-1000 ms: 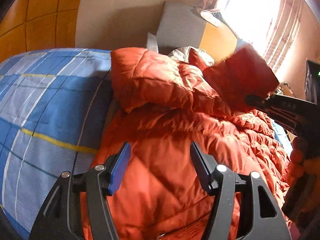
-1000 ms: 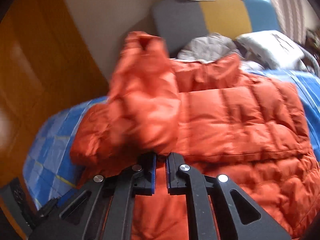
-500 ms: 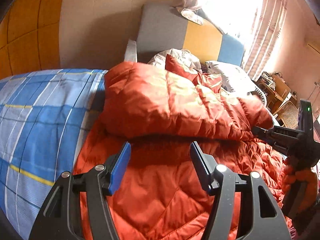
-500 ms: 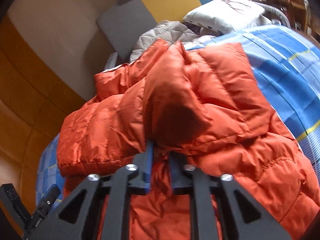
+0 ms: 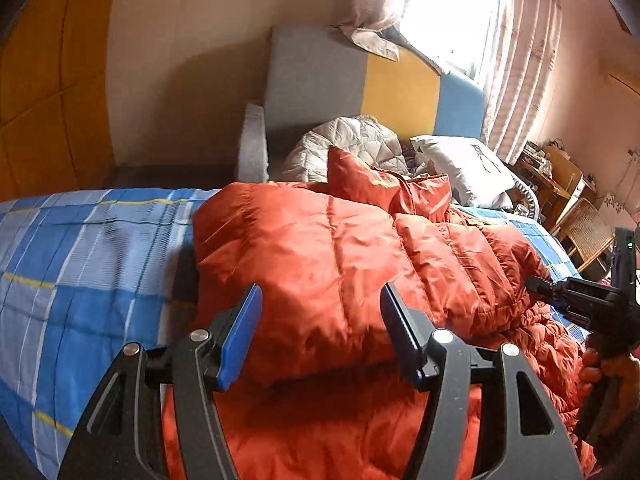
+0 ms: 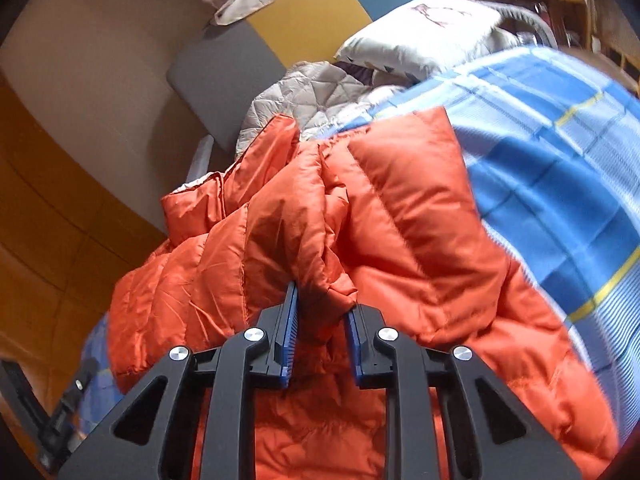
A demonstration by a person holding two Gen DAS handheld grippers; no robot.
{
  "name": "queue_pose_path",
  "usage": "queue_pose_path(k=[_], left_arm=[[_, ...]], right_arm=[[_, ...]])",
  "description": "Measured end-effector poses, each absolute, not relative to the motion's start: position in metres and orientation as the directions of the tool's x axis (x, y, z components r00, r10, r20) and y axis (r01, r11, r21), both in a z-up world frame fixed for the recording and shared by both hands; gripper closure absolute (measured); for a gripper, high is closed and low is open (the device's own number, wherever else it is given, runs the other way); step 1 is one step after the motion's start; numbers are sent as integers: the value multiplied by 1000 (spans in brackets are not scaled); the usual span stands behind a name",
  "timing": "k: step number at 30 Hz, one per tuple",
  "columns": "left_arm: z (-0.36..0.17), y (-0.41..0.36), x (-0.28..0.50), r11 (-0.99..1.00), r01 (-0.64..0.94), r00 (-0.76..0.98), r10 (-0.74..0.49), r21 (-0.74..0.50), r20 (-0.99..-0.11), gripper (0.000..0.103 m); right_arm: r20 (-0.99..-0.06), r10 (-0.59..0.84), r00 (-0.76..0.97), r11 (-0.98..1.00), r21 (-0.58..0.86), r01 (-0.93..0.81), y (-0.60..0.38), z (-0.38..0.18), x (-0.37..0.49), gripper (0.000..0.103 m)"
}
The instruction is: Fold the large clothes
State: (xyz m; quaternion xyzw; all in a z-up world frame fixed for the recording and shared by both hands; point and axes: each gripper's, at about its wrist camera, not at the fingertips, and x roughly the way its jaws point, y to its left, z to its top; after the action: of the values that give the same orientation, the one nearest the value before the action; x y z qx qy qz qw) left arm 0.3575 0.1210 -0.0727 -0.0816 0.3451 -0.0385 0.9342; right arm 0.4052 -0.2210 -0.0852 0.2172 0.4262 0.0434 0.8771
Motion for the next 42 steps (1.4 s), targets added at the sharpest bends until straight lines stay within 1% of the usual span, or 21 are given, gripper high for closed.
queue_pose_path(k=[2,3,8,12,15,16,17,18,20,22,25,26,27,29,35,42], left_arm=[[-80,117,370,983,26,737,-142,-181,-661,43],[-84,115,373,983,29,728,-147,-184,-669,43],[-114,103,388,980,40,662,-171,-193,-730,44],[-125,99,391,979,30,645,-173,-202,-744,43],[-122,98,389,978,19,647,-169,-205,-744,42],[-117,100,387,977,16,654,-170,-210,-738,40],[-112,102,383,975,15,663,-174,-220,-728,36],[-108,105,381,975,13,674,-174,-223,-718,35],[-95,112,375,976,8,708,-159,-217,-688,33],[-84,117,374,977,7,731,-149,-212,-665,33],[-71,123,381,980,1,751,-134,-201,-646,33],[-69,124,384,981,-1,755,-127,-195,-644,33],[-67,125,390,982,-6,757,-119,-189,-642,33],[-65,123,401,984,-9,757,-111,-179,-644,33],[-73,118,430,989,-7,747,-93,-148,-658,33],[-108,121,451,990,-41,707,-69,-138,-704,35]], right_arm=[[-737,227,636,921,375,106,-221,-84,409,86],[-742,205,639,929,354,112,-222,-84,410,88],[-772,145,619,944,295,147,-230,-94,418,90],[-808,114,578,952,255,168,-231,-110,428,90],[-816,100,569,959,231,164,-228,-112,430,90],[-816,105,569,958,236,162,-230,-109,429,90],[-811,106,575,959,237,157,-230,-106,427,84],[-809,93,581,963,222,155,-230,-102,425,69],[-787,34,616,974,163,155,-229,-88,415,50],[-752,9,659,983,128,133,-222,-74,408,49],[-727,15,686,990,108,93,-208,-60,406,49],[-717,19,697,992,100,75,-200,-56,408,47],[-711,26,703,993,96,61,-194,-54,410,41],[-702,20,712,997,67,38,-177,-52,418,39],[-713,4,701,1000,23,18,-153,-62,449,39],[-734,-46,678,999,-37,27,-155,-87,468,39]])
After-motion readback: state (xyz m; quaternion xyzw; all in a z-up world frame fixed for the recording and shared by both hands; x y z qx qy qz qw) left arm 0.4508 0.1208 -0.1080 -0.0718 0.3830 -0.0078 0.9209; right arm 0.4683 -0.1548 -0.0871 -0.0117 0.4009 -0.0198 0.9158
